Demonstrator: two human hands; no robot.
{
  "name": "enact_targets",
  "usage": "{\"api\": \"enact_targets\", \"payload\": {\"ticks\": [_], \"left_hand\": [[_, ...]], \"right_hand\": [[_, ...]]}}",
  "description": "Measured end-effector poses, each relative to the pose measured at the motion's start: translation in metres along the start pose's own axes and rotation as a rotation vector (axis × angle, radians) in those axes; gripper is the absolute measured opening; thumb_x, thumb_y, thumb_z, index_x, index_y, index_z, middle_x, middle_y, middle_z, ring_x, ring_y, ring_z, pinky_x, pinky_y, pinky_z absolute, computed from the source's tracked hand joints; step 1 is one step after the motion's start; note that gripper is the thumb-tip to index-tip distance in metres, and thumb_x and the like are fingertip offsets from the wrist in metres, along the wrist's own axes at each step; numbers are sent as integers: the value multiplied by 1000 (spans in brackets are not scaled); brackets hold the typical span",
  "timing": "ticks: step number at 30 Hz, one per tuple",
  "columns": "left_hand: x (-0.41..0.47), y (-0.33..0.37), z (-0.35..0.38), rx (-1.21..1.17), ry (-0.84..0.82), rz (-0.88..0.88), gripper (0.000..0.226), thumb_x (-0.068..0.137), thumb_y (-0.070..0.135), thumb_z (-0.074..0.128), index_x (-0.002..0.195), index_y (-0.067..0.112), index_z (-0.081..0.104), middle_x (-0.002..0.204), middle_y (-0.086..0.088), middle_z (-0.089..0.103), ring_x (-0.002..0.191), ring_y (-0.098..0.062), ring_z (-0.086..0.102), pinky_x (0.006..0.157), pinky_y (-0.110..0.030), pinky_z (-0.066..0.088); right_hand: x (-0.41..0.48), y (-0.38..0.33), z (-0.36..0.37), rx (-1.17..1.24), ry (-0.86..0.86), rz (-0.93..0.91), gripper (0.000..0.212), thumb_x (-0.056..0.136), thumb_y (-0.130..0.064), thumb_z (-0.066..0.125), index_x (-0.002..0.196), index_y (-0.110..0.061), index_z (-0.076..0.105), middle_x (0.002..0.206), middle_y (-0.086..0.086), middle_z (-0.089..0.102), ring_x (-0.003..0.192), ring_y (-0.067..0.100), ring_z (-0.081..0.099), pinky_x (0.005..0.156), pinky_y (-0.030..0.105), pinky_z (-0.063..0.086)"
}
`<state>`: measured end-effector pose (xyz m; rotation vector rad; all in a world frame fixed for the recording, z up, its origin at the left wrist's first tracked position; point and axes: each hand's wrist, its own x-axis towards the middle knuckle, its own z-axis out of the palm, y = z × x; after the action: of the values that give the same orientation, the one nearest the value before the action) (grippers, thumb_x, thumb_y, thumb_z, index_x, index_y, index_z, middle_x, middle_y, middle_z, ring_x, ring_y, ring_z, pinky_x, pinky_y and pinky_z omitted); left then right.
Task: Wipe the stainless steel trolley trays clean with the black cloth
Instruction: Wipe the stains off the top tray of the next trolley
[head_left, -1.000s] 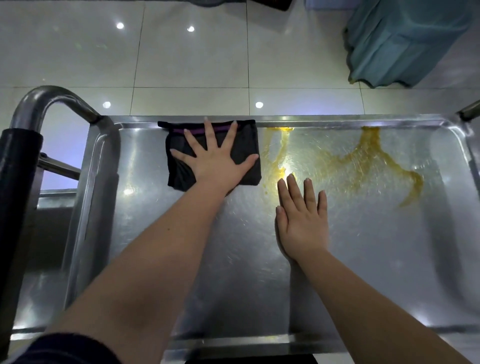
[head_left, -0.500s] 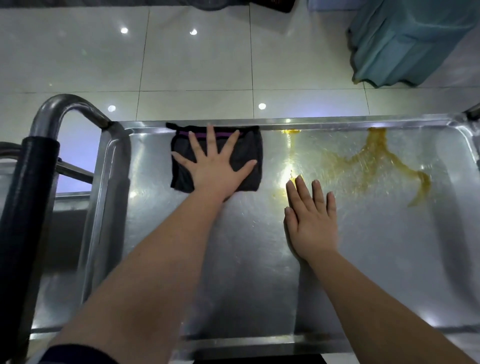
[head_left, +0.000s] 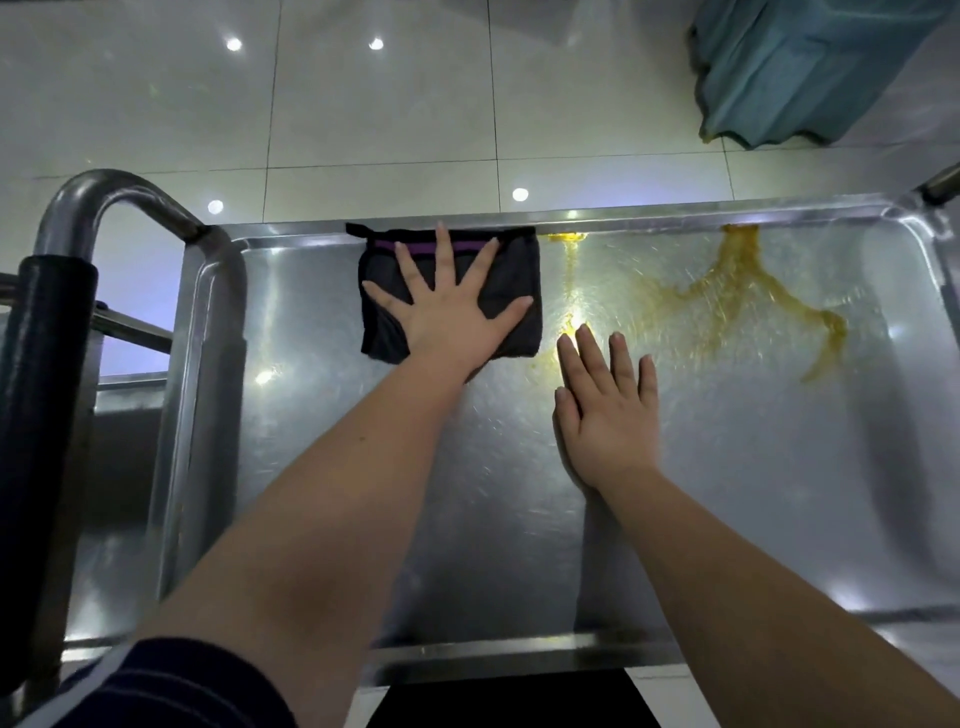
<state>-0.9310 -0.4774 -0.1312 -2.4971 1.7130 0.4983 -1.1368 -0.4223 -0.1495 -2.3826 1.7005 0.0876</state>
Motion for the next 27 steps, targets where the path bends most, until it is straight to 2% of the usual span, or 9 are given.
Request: {"api": "enact_targets", "payload": {"ticks": [3,9,11,14,17,21,24,27], "left_hand": [[-10,-51,-1,41,16,37,81,72,93,9,145,61,-4,161,14,-18,147,-34,-20,101,-78,-10],[-43,-150,-3,54,46,-146,86,68,96,8,146,60,1,163,15,-11,149,-29,-15,108,-75,-2],[-42,-148,-6,37,36,-164,89,65,98,6,145,60,0,163,14,-11,148,-31,-16,106,-76,-3],[-30,-122,-11,-21,8,-218,94,60,102,6,144,62,-4,163,8,-13,145,-41,-20,99,-78,-14],[-16,-105,-18,-9,-31,-199,96,58,102,7,143,62,-13,162,3,-19,141,-49,-24,96,-79,-18],[-14,-104,-21,14,-15,-153,92,64,99,7,144,59,-16,161,0,-25,143,-44,-25,96,-79,-17],[-18,-104,-18,1,21,-144,90,67,97,8,144,58,-17,161,0,-25,143,-45,-23,97,-80,-14],[-18,-105,-17,-26,29,-145,89,67,98,9,143,60,-17,161,3,-24,144,-44,-22,98,-81,-12]], "right_hand": [[-1,-2,-1,-3,-6,-4,56,101,-43,13,156,-37,4,163,-13,-3,150,16,-12,120,44,-11],[1,-4,-3,-14,-10,7,56,101,-43,13,156,-37,6,163,-13,0,149,15,-13,119,44,-11],[0,-6,-3,-32,-11,9,57,101,-42,12,156,-35,5,164,-12,-1,150,17,-13,119,45,-11],[0,-8,-4,-63,-24,5,58,99,-42,6,157,-33,2,163,-12,-5,149,18,-15,120,48,-8],[1,-8,-6,-72,-39,-2,57,101,-41,6,157,-34,-1,163,-12,-9,146,16,-22,120,49,-7],[3,-9,-12,-31,-68,29,57,101,-43,12,156,-36,0,164,-13,-5,150,19,-15,119,52,-8],[15,-36,-17,30,-19,9,59,98,-46,11,156,-34,7,164,-11,0,150,21,-14,116,52,-17],[31,-75,-12,11,-58,-51,58,98,-48,5,155,-38,-1,164,-9,-7,149,23,-20,117,53,-13]]}}
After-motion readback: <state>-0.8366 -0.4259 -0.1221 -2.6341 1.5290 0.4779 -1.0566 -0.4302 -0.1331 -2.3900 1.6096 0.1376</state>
